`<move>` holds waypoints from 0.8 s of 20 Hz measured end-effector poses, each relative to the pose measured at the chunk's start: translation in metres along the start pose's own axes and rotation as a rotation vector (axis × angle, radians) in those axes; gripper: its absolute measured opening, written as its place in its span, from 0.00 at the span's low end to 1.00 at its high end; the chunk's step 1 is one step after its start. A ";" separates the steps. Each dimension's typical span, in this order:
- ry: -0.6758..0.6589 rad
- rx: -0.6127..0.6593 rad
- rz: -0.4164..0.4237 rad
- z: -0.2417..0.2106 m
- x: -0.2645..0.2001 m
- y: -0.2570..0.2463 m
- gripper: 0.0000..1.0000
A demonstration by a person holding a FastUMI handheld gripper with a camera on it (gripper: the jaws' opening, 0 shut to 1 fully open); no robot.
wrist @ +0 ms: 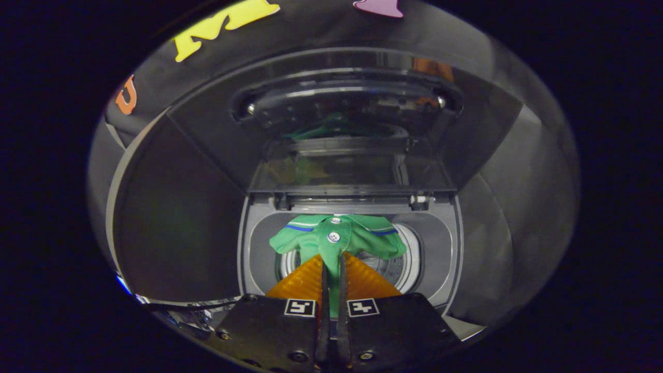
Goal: Put the clothes into the washing machine and then close the washing machine lid.
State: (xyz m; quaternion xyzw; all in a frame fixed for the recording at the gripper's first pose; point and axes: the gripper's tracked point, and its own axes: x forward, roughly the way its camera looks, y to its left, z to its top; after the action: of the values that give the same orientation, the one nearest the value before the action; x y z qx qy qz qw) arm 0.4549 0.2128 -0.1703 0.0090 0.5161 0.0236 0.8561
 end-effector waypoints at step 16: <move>-0.088 -0.030 -0.071 -0.001 0.039 -0.012 0.37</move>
State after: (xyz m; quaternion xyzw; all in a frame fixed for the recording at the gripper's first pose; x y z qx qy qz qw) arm 0.4726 0.2027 -0.2057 -0.0212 0.4774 0.0006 0.8784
